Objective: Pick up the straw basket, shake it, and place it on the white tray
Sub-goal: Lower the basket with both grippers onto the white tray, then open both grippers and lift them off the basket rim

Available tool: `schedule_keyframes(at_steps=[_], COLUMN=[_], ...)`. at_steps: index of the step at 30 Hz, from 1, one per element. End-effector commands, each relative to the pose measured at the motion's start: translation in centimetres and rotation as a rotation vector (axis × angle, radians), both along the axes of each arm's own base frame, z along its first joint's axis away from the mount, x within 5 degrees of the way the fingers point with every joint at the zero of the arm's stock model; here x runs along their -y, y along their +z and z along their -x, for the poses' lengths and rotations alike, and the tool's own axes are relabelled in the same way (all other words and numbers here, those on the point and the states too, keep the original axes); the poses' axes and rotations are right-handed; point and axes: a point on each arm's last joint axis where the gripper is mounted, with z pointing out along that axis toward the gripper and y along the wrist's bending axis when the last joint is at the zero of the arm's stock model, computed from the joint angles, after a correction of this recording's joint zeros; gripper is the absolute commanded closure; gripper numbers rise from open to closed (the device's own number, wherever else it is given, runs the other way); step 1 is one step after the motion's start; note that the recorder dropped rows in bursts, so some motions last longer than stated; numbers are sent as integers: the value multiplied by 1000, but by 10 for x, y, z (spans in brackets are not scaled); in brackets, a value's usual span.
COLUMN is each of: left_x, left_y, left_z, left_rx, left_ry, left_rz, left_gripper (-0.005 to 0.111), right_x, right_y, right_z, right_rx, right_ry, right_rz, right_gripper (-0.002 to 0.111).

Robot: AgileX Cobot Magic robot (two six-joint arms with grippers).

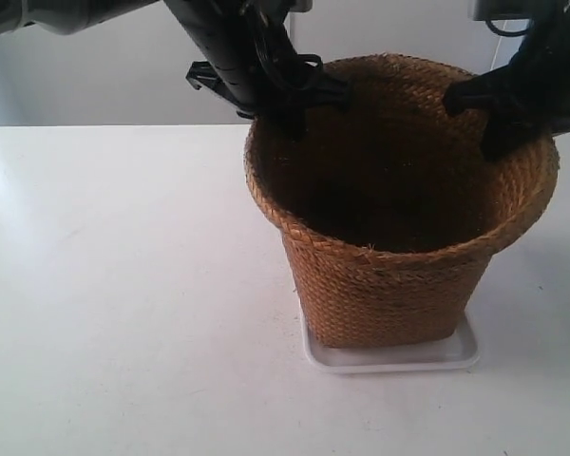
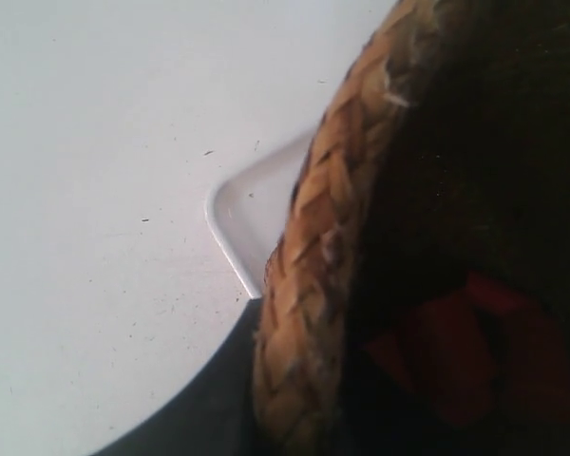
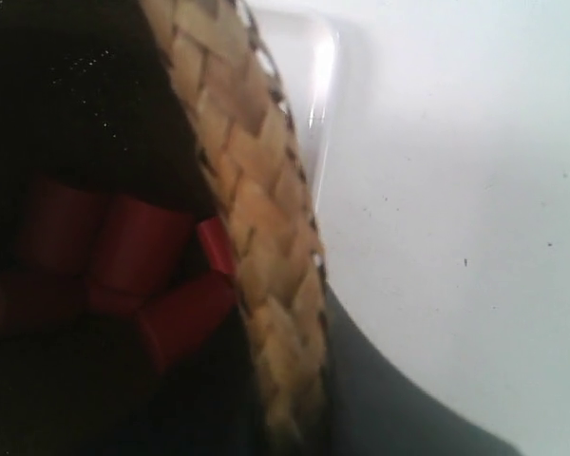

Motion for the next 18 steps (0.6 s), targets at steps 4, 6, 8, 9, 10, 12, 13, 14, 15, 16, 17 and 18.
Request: schedule_keyframes(at_steps=[4, 6, 8, 9, 10, 12, 13, 14, 15, 16, 17, 18], left_x=[-2, -3, -3, -4, -7, -11, -12, -14, -16, -19, -20, -21], left_y=[8, 7, 6, 8, 11, 19, 22, 29, 35, 43, 47, 51], left_z=[-1, 0, 1, 2, 6, 12, 14, 17, 20, 24, 26, 28], left_rx=[43, 25, 15, 15, 8, 10, 19, 38, 49, 73, 85, 99], left_ry=[-19, -19, -20, -25, -35, -51, -64, -78, -77, -81, -91, -99], left_rz=[1, -10, -16, -22, -38, -54, -60, -61, -56, -50, -52, -52], left_gripper=[24, 7, 7, 7, 7, 7, 7, 7, 7, 7, 7, 8], right_x=[4, 4, 4, 4, 4, 3, 3, 3, 3, 3, 3, 3], right_y=[0, 0, 0, 1, 5, 14, 20, 27, 33, 40, 44, 49], right_z=[-2, -2, -2, -1, 2, 7, 10, 14, 17, 23, 26, 30], right_rx=[26, 29, 24, 24, 36, 76, 101, 136, 160, 182, 195, 207], right_ry=[-20, -23, -23, -14, 6, 28, 27, 25, 24, 25, 26, 26], right_rz=[9, 8, 8, 12, 20, 29, 30, 30, 30, 32, 32, 32], right_gripper=[22, 10, 10, 10, 10, 10, 10, 10, 10, 10, 10, 10])
